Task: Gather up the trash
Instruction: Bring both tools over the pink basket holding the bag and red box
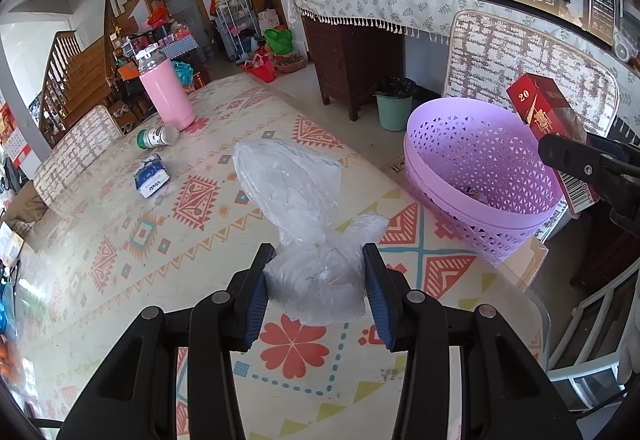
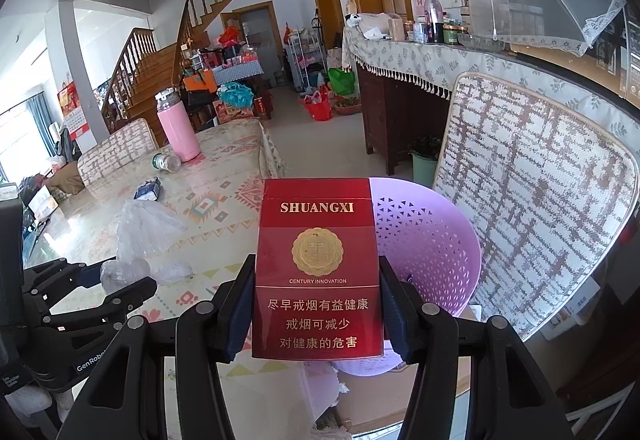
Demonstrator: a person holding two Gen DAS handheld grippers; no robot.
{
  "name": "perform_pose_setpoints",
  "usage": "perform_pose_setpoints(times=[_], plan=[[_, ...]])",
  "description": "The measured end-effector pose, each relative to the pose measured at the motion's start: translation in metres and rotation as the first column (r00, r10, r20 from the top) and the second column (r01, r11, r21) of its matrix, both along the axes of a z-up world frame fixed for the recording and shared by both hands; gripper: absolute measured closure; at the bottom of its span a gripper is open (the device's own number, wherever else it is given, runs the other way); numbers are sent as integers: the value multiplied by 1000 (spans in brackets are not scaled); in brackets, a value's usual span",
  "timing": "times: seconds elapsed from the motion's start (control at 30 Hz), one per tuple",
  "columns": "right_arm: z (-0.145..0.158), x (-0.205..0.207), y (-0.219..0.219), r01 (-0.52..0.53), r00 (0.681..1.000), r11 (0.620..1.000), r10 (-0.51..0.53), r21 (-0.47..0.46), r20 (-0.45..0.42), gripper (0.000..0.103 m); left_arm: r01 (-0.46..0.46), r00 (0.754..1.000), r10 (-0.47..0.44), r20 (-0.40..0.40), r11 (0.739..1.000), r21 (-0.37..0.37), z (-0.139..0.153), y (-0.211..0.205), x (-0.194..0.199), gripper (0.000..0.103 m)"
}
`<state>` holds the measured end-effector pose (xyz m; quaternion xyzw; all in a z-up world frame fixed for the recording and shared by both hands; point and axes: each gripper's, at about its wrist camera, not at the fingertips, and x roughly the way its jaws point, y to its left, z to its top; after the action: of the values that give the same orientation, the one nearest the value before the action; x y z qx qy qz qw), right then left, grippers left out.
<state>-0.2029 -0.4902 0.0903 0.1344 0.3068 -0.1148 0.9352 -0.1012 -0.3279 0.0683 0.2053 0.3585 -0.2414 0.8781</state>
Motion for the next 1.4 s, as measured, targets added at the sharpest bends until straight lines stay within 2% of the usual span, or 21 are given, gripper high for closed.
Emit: perform_pose_setpoints(times=[0.6,1.4], plan=[[-4,-10,-17,29,999,999,-30,34,19,43,7,1000,-7,9,1000,11,-6,-9,-4,60],[-13,-9,-45,73,997,994,-74,87,8,43,65,998,-65,0,998,-5,4,-30,-1,60]])
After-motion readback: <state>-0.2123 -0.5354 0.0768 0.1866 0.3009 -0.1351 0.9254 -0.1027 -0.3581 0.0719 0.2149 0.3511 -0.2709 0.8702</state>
